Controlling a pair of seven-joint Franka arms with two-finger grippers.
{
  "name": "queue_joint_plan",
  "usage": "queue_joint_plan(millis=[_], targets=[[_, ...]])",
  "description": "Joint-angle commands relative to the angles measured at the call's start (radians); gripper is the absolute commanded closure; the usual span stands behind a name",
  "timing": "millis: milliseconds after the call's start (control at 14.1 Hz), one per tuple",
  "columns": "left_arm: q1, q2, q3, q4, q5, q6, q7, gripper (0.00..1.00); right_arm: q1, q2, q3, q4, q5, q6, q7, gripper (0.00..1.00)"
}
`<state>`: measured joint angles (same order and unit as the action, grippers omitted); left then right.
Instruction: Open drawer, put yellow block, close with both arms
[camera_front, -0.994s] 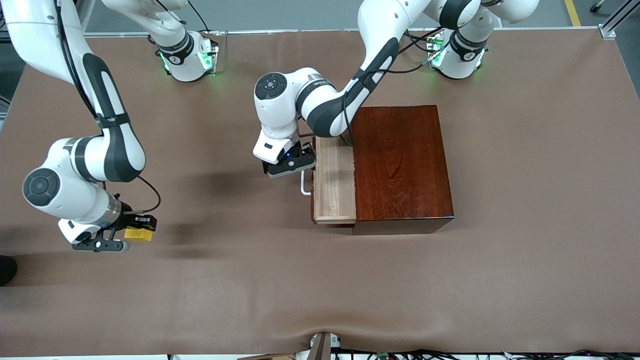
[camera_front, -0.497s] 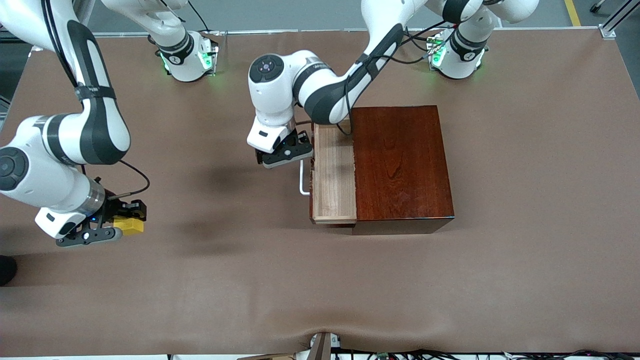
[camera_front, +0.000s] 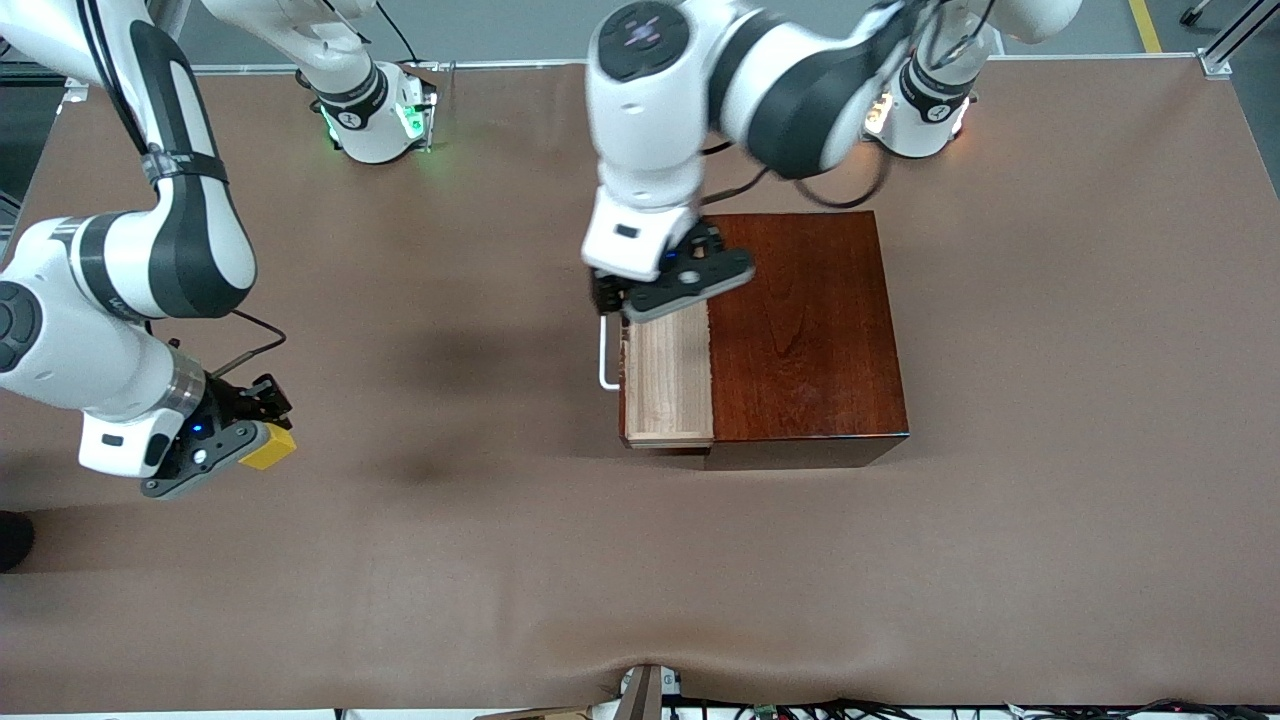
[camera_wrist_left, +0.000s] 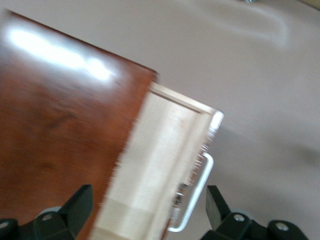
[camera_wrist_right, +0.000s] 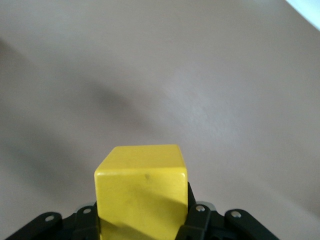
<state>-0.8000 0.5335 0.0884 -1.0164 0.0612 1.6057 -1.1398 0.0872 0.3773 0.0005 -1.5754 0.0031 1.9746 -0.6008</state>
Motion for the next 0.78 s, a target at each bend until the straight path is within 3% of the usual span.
queue_joint_plan(millis=[0,355,568,710], targets=[[0.077,-0.090,-0.009,-0.047,0.006,-0.067,0.084,0.00,0.093,0.002,-0.002,0.037,-0.006,-0.019,-0.074,1.00],[0.238,-0.213,-0.013,-0.115,0.003,-0.148,0.340,0.00,0.253,0.002,-0.002,0.077,0.000,-0.049,-0.016,1.00],[0.346,-0.311,-0.015,-0.261,-0.001,-0.145,0.523,0.00,0.342,0.008,-0.002,0.075,0.005,-0.063,0.167,1.00],[0.403,-0.319,-0.016,-0.272,-0.003,-0.150,0.609,0.00,0.406,0.011,-0.002,0.077,0.006,-0.062,0.336,1.00]])
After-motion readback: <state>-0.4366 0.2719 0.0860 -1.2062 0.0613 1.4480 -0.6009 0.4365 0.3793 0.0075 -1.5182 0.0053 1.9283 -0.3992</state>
